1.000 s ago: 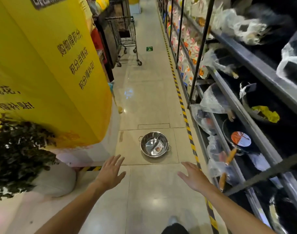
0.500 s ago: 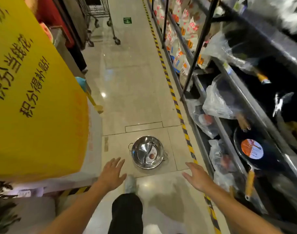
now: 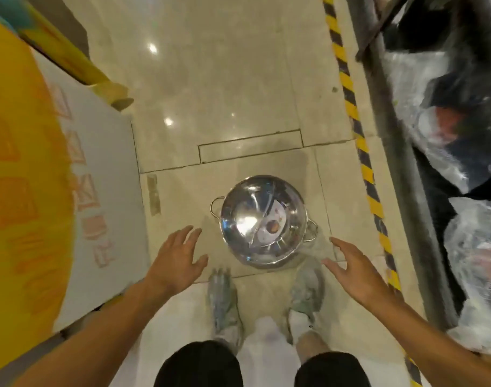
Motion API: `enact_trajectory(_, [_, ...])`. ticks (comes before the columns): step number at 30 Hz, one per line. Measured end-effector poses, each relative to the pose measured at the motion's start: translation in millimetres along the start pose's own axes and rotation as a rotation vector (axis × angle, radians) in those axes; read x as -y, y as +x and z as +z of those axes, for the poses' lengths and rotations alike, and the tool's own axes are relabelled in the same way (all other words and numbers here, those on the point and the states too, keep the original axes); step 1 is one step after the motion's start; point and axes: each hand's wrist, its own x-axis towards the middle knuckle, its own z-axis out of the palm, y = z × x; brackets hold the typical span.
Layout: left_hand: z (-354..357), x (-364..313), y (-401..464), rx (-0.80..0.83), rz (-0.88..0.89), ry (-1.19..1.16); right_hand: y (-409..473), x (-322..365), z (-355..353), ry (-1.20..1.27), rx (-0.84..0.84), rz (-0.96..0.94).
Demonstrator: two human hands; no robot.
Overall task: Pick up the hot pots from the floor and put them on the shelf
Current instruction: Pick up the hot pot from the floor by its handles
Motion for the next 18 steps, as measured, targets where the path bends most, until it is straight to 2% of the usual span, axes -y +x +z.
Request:
enact_trajectory(4, [79.8,27.5,120.7,0.028,-0.037,0.000,120.4,-52.5,80.5,0.058,-0.072,0.099])
enact_trajectory(10, [161.7,49.1,252.8,-0.093,-0.117,-0.105,224.3,-118.2,161.6,0.169,-0.164,0.213])
enact_trajectory(14, [180.9,63.5,286.9,-0.153,-0.126,-0.174,248.1,-139.1,178.5,0.188,-0.223,0.213])
enact_trajectory(18, [175.6,59.9,277.0,-0.225,-0.133,-0.293,238.4,-139.6,166.7,0.204,-0.304,0.181])
